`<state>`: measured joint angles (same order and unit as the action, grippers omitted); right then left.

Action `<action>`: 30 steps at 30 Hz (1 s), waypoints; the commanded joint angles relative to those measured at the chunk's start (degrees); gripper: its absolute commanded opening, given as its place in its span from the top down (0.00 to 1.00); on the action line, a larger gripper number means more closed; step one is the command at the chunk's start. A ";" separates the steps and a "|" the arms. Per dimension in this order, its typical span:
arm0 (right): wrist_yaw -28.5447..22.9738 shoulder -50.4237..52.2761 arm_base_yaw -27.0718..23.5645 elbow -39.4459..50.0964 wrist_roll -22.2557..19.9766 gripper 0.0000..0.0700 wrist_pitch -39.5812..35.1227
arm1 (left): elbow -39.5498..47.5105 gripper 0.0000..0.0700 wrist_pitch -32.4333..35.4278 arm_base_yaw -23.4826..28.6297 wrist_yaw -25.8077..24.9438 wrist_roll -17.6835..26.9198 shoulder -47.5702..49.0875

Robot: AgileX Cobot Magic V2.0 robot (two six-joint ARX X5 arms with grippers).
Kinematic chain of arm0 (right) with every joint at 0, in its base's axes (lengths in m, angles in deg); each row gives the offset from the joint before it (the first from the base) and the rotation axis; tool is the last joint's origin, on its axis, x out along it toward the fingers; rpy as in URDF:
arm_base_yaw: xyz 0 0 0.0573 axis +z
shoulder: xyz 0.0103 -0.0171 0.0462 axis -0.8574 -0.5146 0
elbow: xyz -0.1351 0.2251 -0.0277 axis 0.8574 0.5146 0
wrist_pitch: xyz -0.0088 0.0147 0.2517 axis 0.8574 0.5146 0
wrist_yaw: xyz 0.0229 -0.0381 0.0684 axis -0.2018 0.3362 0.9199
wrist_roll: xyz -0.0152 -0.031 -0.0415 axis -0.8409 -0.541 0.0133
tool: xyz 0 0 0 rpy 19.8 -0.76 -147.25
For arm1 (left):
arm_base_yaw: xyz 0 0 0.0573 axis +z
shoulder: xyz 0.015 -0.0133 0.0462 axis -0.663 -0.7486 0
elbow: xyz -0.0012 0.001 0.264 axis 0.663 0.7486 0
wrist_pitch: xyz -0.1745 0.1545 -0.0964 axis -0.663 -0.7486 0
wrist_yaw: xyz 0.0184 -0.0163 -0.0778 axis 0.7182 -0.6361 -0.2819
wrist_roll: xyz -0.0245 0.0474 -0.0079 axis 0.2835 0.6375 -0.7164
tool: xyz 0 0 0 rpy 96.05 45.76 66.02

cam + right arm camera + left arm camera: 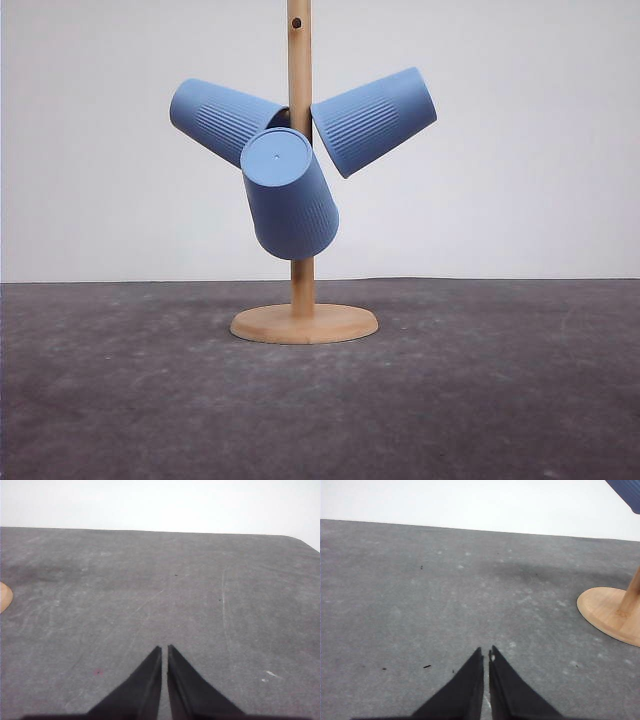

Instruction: Place three cups

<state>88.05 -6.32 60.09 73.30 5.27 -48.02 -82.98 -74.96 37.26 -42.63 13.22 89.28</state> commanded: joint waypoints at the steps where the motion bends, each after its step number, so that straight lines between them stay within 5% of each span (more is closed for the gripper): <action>1: -0.02 0.09 -0.02 0.13 0.96 0.98 -0.45 | 0.66 1.00 0.90 -0.09 0.11 -0.19 0.00; 30: -0.01 0.09 -0.02 0.13 0.96 0.98 -0.45 | 0.66 1.00 0.90 -0.09 0.09 -0.17 0.00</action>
<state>88.05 -6.32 60.09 73.30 5.27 -48.01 -82.98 -74.96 37.26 -42.65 13.22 89.28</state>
